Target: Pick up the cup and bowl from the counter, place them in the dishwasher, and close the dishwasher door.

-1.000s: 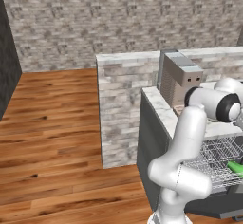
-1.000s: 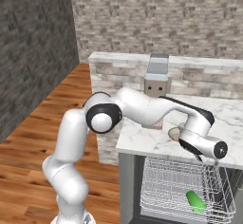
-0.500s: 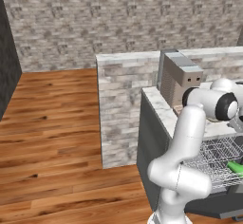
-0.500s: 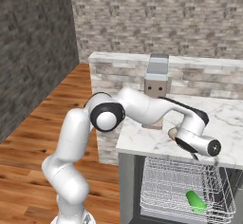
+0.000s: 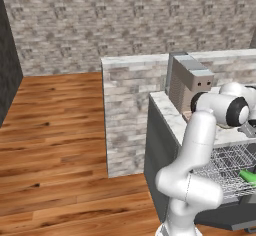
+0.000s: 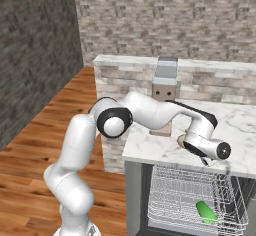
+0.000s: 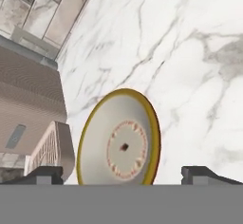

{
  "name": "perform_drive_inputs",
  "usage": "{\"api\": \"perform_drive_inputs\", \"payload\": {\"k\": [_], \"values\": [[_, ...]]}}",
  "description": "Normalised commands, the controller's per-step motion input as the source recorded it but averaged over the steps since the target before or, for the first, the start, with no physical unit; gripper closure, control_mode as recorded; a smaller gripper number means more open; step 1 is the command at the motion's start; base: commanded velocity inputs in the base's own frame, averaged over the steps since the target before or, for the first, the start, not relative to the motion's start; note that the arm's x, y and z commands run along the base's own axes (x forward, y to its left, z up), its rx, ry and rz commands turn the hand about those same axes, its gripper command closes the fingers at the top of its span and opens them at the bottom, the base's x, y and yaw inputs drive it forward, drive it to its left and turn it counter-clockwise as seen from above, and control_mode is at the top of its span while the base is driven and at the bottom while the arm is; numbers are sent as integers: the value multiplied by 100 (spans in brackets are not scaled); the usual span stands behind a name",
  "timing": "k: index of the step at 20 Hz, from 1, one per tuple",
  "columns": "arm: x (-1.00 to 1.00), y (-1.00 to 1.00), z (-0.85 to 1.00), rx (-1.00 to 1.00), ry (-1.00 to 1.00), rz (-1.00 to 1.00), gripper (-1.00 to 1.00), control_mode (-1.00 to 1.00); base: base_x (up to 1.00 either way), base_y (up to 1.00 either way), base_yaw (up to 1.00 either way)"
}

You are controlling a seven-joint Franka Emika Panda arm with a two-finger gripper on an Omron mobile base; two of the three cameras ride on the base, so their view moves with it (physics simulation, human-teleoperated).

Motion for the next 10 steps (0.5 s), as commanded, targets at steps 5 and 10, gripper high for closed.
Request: {"api": "perform_drive_inputs", "payload": {"k": [5, 10], "values": [[29, 0, -30, 0, 0, 0, -100, -100, 0, 0, 0], [24, 0, -36, 0, 0, 0, -100, -100, 0, 0, 0]]}}
